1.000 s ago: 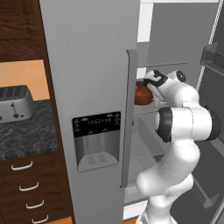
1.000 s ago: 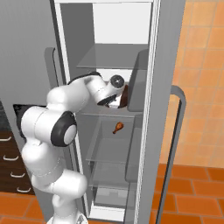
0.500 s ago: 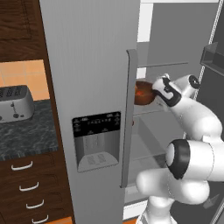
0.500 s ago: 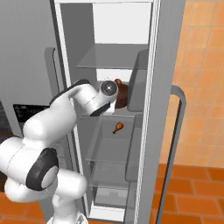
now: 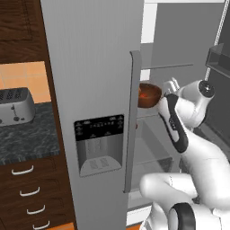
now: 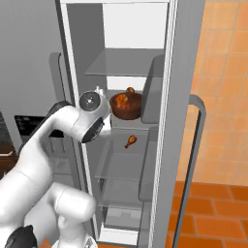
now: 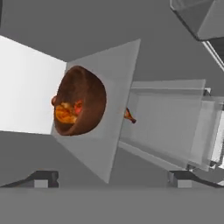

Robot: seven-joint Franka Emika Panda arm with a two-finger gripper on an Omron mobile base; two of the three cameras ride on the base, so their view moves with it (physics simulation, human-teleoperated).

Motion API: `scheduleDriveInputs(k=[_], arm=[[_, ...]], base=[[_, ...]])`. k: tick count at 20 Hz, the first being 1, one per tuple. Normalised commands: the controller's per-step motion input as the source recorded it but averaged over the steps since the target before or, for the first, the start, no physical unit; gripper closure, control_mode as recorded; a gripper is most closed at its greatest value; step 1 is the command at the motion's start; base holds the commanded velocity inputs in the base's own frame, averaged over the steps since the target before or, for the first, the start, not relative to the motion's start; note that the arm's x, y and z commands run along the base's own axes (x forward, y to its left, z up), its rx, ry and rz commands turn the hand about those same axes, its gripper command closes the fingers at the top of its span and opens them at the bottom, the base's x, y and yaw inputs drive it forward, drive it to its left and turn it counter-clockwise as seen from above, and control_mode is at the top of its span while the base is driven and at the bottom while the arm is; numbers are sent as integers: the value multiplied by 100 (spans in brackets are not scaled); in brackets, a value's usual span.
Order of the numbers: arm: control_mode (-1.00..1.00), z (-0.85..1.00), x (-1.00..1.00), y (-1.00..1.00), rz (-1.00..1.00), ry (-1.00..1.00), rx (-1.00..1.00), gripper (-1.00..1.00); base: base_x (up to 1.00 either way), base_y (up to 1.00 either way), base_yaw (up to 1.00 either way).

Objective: Pick the chicken drumstick and tomato from their plates and place them in the bowl. Then put the bowl in the fridge.

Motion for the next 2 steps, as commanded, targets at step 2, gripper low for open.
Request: scheduleDriveInputs(k=[2], arm=[[-100,16,-100,52,7,-5,-31,-100]], base=[[0,0,0]])
